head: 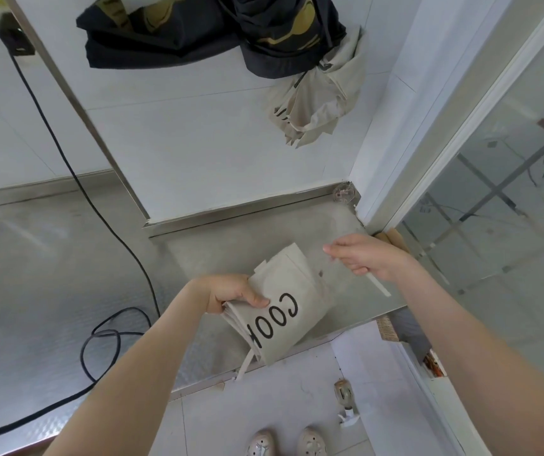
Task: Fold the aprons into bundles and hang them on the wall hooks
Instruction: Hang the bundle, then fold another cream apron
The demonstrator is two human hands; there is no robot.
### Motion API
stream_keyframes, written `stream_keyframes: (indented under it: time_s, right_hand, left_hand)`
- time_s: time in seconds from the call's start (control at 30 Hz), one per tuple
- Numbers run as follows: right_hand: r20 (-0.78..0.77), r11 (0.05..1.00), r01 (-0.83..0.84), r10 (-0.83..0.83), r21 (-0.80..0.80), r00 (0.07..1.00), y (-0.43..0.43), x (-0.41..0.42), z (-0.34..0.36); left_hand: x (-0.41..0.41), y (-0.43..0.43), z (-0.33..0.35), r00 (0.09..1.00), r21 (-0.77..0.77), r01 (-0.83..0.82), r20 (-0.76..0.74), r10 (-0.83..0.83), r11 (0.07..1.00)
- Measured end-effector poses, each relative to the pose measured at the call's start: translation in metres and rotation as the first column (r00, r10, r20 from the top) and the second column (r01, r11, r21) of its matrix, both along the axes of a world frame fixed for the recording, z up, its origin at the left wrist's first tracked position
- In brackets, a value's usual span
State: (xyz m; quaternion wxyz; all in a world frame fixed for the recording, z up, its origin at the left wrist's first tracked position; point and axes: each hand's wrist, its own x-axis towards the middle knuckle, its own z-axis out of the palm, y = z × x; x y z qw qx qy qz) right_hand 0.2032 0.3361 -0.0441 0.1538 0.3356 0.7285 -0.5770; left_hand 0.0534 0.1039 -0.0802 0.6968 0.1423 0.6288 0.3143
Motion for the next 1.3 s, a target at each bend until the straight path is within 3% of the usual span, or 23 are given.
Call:
stream_keyframes:
  time_s: [0.07, 0.1, 0.17, 0.23, 0.3, 0.4, 0.5, 0.57, 0.63, 0.73, 0.83, 0.9, 0.97, 1.03, 1.1, 1.2, 1.3]
  right_hand:
    - [-0.018, 0.993, -0.005, 0.007, 0.118, 1.0, -0.009, -0.005, -0.009]
    - [-0.009, 0.978, -0.035, 0.037, 0.207, 0.999, -0.015, -0.008, -0.018]
    - [0.035, 0.921, -0.155, 0.153, 0.357, 0.988, -0.031, -0.013, -0.04]
    - [0.024, 0.89, -0.21, 0.219, 0.404, 0.975, -0.048, -0.017, -0.069]
    - [-0.066, 0.916, -0.138, 0.175, 0.376, 0.982, -0.06, -0.019, -0.095]
    - [-0.215, 0.942, 0.036, 0.039, 0.334, 0.976, -0.071, -0.021, -0.124]
    - [-0.219, 0.864, 0.004, 0.123, 0.504, 0.968, -0.078, -0.029, -0.137]
    - [-0.196, 0.817, -0.037, 0.182, 0.575, 0.964, -0.08, -0.037, -0.139]
    - [-0.204, 0.798, -0.016, 0.174, 0.603, 0.963, -0.079, -0.044, -0.14]
    - [-0.227, 0.726, 0.011, 0.201, 0.688, 0.953, -0.077, -0.048, -0.14]
    - [-0.141, 0.645, -0.123, 0.343, 0.754, 0.929, -0.075, -0.043, -0.144]
    - [-0.05, 0.609, -0.215, 0.387, 0.763, 0.921, -0.072, -0.037, -0.153]
    - [0.027, 0.57, -0.233, 0.346, 0.788, 0.938, -0.07, -0.034, -0.162]
    - [0.108, 0.531, -0.262, 0.303, 0.806, 0.947, -0.068, -0.034, -0.167]
    - [0.138, 0.531, -0.257, 0.254, 0.808, 0.957, -0.071, -0.036, -0.167]
    - [0.218, 0.496, -0.294, 0.207, 0.817, 0.954, -0.071, -0.032, -0.165]
    - [0.243, 0.478, -0.31, 0.199, 0.822, 0.949, -0.069, -0.028, -0.162]
  left_hand:
    - [-0.004, 0.013, -0.011, 0.978, -0.021, 0.038, -0.207, -0.041, 0.999]
    - [-0.006, 0.022, -0.017, 0.914, -0.062, 0.134, -0.377, -0.148, 0.989]
    - [-0.006, 0.039, -0.028, 0.643, -0.207, 0.278, -0.685, -0.342, 0.938]
    - [-0.007, 0.054, -0.04, 0.499, -0.284, 0.292, -0.769, -0.399, 0.913]
    - [-0.012, 0.061, -0.052, 0.447, -0.321, 0.264, -0.795, -0.41, 0.91]
    - [-0.019, 0.059, -0.074, 0.439, -0.309, 0.218, -0.816, -0.376, 0.926]
    - [-0.019, 0.049, -0.093, 0.459, -0.213, 0.101, -0.857, -0.235, 0.972]
    - [-0.018, 0.043, -0.102, 0.425, -0.153, 0.06, -0.89, -0.164, 0.986]
    - [-0.019, 0.04, -0.108, 0.379, -0.126, 0.091, -0.913, -0.151, 0.988]
    - [-0.024, 0.039, -0.111, 0.407, -0.059, 0.184, -0.904, -0.13, 0.981]
    - [-0.027, 0.043, -0.108, 0.433, -0.026, 0.317, -0.886, -0.169, 0.948]
    - [-0.026, 0.048, -0.108, 0.388, -0.025, 0.354, -0.905, -0.171, 0.935]
    - [-0.019, 0.053, -0.112, 0.274, -0.022, 0.281, -0.956, -0.103, 0.959]
    - [-0.007, 0.053, -0.109, 0.195, 0.056, 0.091, -0.98, 0.037, 0.994]
    - [0.002, 0.046, -0.101, 0.205, 0.1, 0.015, -0.974, 0.095, 0.995]
    - [0.013, 0.022, -0.09, 0.248, -0.175, 0.161, -0.945, -0.211, 0.971]
    - [0.025, -0.006, -0.091, 0.188, -0.391, 0.276, -0.874, -0.448, 0.878]
